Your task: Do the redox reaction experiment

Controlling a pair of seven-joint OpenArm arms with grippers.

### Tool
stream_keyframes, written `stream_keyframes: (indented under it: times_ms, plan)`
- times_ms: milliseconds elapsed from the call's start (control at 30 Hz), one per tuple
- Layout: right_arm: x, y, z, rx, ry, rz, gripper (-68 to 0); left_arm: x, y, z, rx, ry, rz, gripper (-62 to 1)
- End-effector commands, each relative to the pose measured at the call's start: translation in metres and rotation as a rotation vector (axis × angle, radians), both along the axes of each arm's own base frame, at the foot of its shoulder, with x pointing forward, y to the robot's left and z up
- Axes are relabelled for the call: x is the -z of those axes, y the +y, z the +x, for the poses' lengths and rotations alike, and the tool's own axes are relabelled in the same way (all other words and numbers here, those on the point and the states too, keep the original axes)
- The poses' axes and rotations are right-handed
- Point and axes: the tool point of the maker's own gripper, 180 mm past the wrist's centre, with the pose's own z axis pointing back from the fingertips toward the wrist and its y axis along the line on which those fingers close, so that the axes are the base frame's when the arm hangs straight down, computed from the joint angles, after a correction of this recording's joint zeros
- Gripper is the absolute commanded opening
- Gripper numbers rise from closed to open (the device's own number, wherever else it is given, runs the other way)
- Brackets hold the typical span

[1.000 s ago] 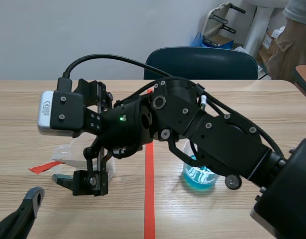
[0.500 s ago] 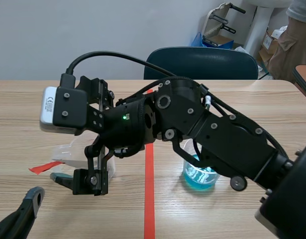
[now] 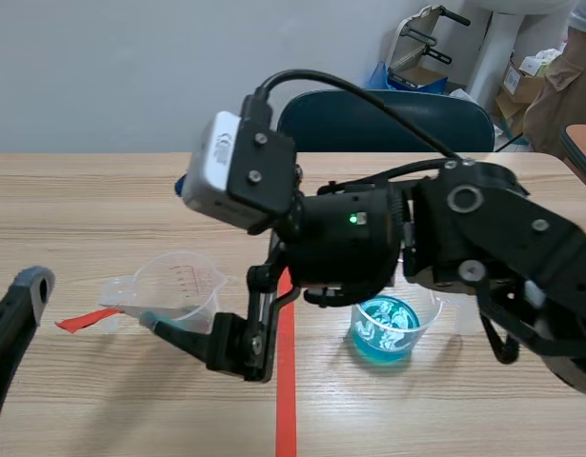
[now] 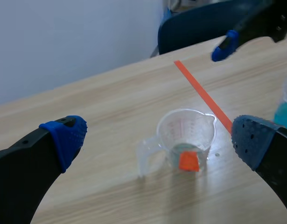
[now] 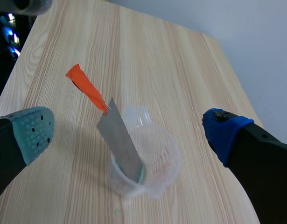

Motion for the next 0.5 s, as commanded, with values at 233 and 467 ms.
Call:
stream_keyframes:
  times_ms: [233, 467]
  plan:
    - [-0.031, -0.056, 0.012, 0.252, 0.070, 0.144, 0.4, -0.018, 0.006, 0.027, 0.008, -0.040, 0.085, 1.4]
    - [-0.038, -0.101, 0.012, 0.470, 0.125, 0.178, 0.4, -0.026, 0.009, 0.042, 0.024, -0.053, 0.121, 1.4]
